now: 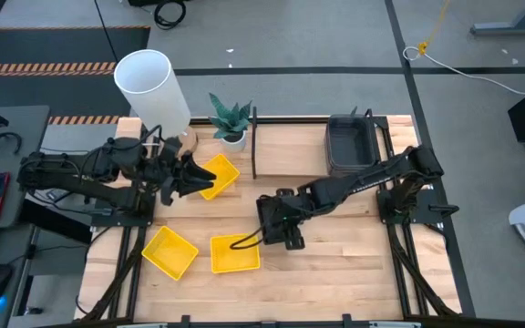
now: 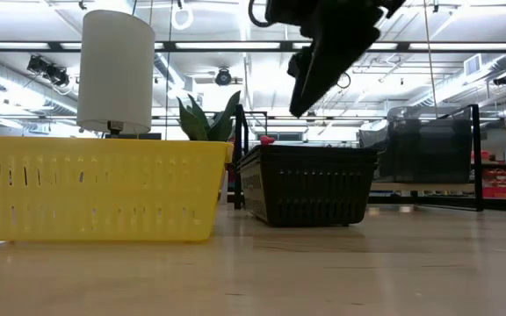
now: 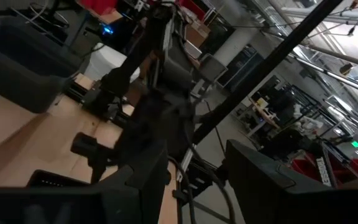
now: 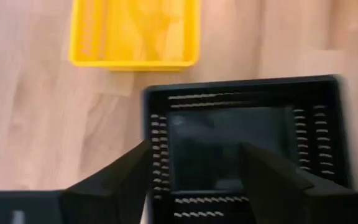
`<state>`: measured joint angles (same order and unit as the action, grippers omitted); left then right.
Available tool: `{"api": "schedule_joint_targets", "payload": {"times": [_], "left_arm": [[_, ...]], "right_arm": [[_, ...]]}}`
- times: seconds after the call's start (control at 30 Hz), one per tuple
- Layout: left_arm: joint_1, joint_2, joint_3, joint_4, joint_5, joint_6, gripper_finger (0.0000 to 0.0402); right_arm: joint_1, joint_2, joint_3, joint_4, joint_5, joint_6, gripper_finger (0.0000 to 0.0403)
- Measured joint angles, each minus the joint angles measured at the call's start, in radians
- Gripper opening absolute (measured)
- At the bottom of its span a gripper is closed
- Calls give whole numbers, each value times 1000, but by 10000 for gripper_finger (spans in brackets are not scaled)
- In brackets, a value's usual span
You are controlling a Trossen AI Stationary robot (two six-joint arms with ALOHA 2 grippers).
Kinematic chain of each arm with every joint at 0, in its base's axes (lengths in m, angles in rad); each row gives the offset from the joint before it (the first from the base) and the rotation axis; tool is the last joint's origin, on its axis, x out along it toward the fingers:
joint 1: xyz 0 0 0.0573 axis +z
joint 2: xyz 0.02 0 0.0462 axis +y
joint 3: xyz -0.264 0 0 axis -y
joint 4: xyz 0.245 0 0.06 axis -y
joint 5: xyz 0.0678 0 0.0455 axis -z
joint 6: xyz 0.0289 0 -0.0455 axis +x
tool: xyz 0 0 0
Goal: Stack baskets on shelf by color
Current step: Put the stacked black basket on the shelf
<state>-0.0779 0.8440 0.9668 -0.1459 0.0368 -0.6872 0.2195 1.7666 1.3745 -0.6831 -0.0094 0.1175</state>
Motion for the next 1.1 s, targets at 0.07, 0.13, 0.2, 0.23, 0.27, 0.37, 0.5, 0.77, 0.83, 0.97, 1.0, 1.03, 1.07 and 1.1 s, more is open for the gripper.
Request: {"api": "schedule_joint_targets", "payload": {"times": [0.07, 0.13, 0.2, 0.23, 0.27, 0.37, 0.5, 0.77, 0.83, 0.97, 1.0, 1.03, 1.07, 1.1], "left_arm": [[3, 0, 0, -1, 0, 0, 172], [2, 0, 0, -2, 0, 1, 172], [2, 0, 0, -3, 1, 1, 172], [2, 0, 0, -4, 1, 2, 172], [2, 0, 0, -4, 1, 3, 172], [2, 0, 0, -6, 1, 3, 172], [2, 0, 0, -10, 1, 3, 172], [2, 0, 0, 0, -130, -8, 172], [2, 0, 0, 0, -189, -9, 172], [2, 0, 0, 4, -231, -9, 172], [2, 0, 0, 7, -231, -9, 172], [2, 0, 0, 9, -231, -9, 172], [2, 0, 0, 11, -231, -9, 172], [2, 0, 0, 13, -230, -9, 172]], "right_arm": [[8, 0, -41, 56, -27, 16, 252], [17, 0, -74, 80, -36, 16, 265], [28, 1, -95, 123, -36, -13, 275], [34, 1, -106, 154, -36, -38, 278], [40, 0, -118, 177, -34, -68, 281], [54, 0, -179, 279, -8, -143, 283], [55, 0, -275, 431, -2, -163, 278], [54, 0, -379, 498, 17, -228, 260], [54, 0, -393, 492, 20, -246, 251], [54, 0, -397, 468, 21, -244, 225], [54, 0, -398, 449, 28, -244, 216], [54, 0, -398, 432, 39, -243, 206], [54, 0, -398, 420, 47, -242, 196], [54, 0, -398, 412, 51, -238, 185]]}}
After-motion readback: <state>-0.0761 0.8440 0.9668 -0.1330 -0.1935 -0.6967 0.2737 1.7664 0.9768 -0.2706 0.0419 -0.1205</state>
